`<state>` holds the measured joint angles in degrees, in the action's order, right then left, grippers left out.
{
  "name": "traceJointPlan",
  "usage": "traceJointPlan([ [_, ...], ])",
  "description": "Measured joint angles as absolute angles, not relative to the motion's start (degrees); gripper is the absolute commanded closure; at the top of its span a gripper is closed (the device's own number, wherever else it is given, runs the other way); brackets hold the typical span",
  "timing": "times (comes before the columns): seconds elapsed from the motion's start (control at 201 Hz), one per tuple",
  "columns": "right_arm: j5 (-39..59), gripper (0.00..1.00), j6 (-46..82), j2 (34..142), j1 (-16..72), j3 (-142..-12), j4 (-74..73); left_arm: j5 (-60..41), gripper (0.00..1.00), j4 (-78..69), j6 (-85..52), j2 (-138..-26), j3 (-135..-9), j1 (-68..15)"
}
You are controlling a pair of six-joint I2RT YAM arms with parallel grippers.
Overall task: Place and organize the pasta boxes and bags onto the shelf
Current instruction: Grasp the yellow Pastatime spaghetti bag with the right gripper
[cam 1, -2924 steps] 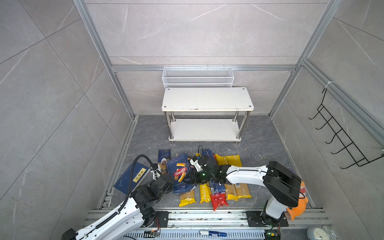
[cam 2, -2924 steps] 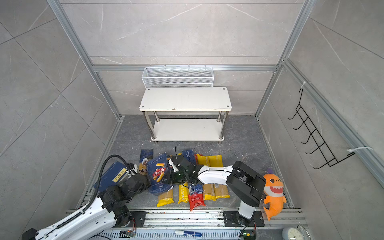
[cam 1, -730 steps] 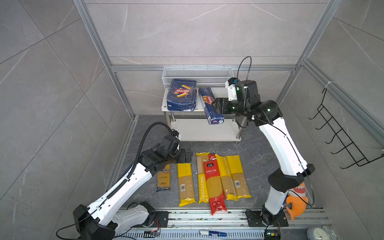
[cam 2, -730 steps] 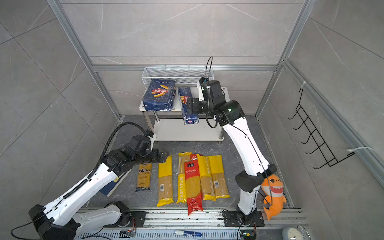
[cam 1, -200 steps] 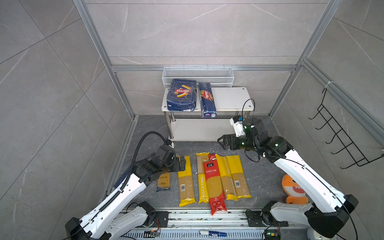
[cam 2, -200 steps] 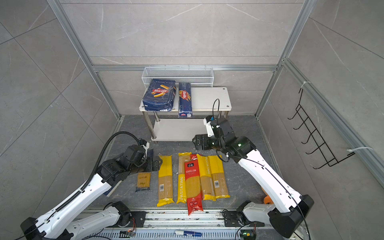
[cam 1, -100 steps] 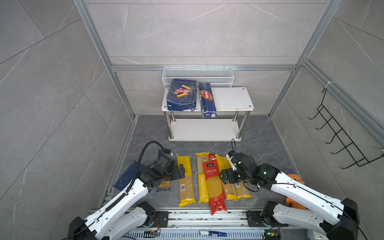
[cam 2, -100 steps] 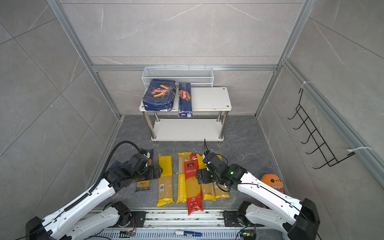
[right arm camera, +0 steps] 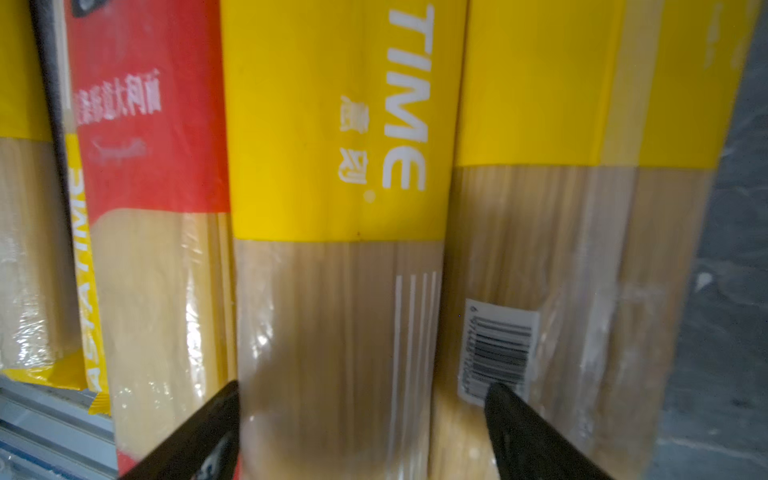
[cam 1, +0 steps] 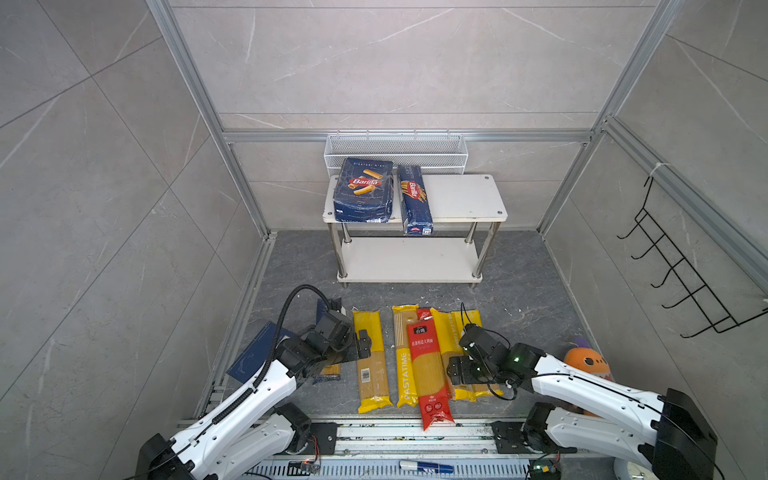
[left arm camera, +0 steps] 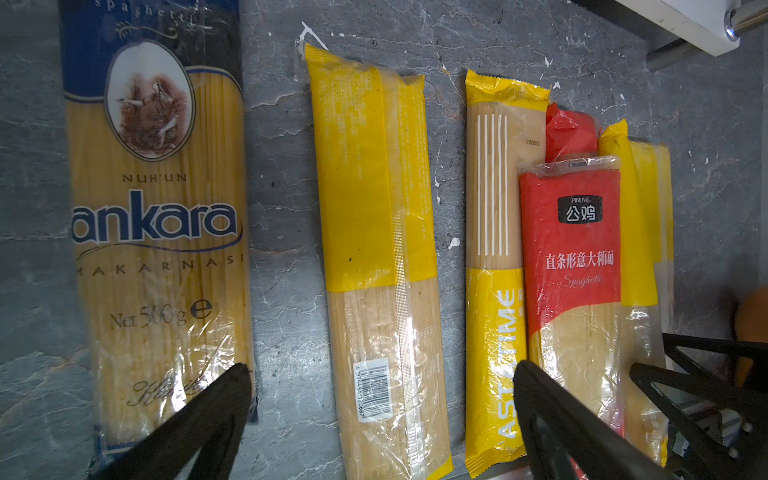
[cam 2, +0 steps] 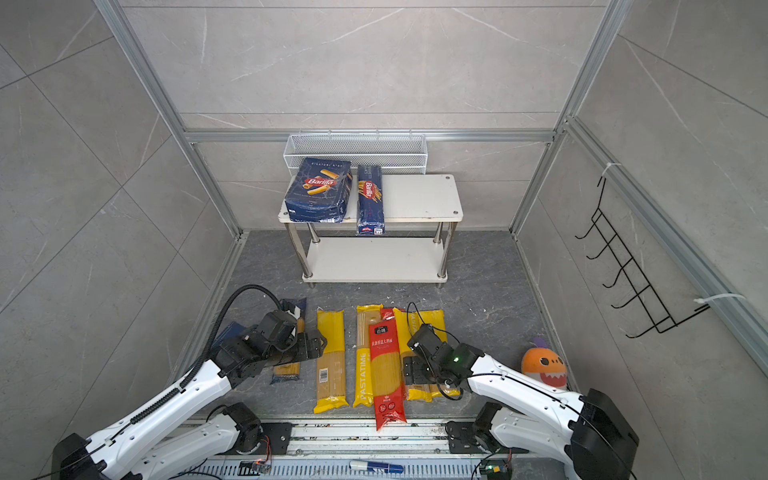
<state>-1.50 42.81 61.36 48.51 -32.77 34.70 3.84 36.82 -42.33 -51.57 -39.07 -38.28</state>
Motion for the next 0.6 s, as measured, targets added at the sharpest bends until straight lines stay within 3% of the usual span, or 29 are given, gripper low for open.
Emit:
traceJointPlan([
  [0.358, 0.3, 0.24, 44.2, 69.5, 50.6, -31.8, 27.0, 3.8, 0.0, 35.9, -42.3, -51.6, -39.1, -38.3],
  [0.488, 1.2, 0.51, 45.2, 71.9, 50.6, -32.0, 25.0, 3.8, 0.0, 35.9, -42.3, -51.6, -39.1, -38.3],
  [0.597, 1.6, 0.61, 45.9, 72.6, 50.6, -32.3, 24.0, 3.8, 0.0, 35.9, -42.3, -51.6, -39.1, -38.3],
])
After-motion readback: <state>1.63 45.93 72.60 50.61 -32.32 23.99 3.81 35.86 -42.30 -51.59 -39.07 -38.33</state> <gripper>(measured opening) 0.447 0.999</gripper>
